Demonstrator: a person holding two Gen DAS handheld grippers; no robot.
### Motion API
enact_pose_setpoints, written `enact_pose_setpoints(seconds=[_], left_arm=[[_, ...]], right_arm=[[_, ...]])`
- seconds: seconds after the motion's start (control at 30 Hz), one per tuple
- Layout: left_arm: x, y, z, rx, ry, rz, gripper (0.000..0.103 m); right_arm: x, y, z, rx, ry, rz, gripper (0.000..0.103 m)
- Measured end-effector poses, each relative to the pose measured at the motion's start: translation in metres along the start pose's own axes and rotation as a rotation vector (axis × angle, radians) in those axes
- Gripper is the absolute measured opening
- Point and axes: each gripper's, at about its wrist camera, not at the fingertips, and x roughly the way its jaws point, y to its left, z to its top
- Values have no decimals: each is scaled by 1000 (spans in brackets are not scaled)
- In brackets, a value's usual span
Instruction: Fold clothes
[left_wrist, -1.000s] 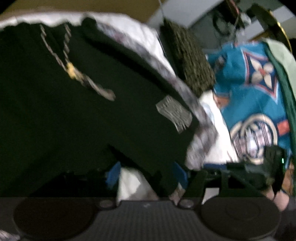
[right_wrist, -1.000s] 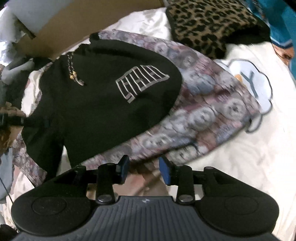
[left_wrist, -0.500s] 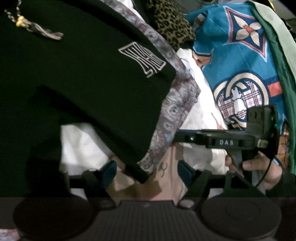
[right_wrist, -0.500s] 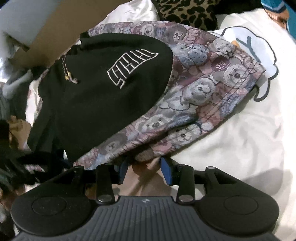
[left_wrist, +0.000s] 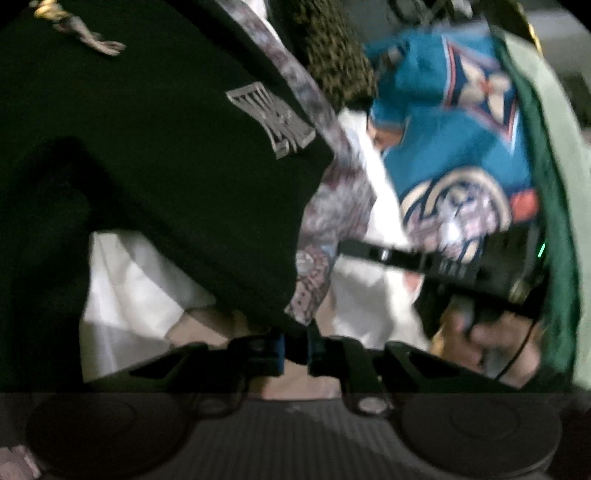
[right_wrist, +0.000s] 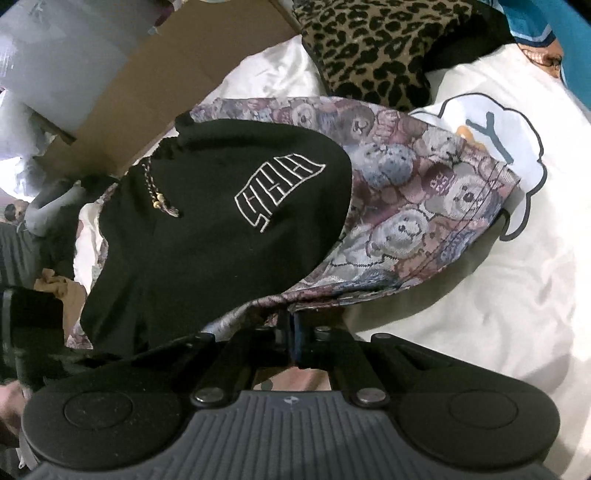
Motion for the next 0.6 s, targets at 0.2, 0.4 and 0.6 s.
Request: enact_pose_setpoints(seconds=[0.2, 0.4, 0.6], left_arm=[[-17, 2, 15, -120, -35, -153, 10], [-15, -7, 35, -105, -63, -129, 16], [-7, -9, 60, -79, -76, -78, 23]], right_arm=[[-18, -2, 4, 11, -48, -1, 0], [-27, -3, 8, 13, -58, -22, 2], [-23, 11, -4, -54, -4, 43, 7]])
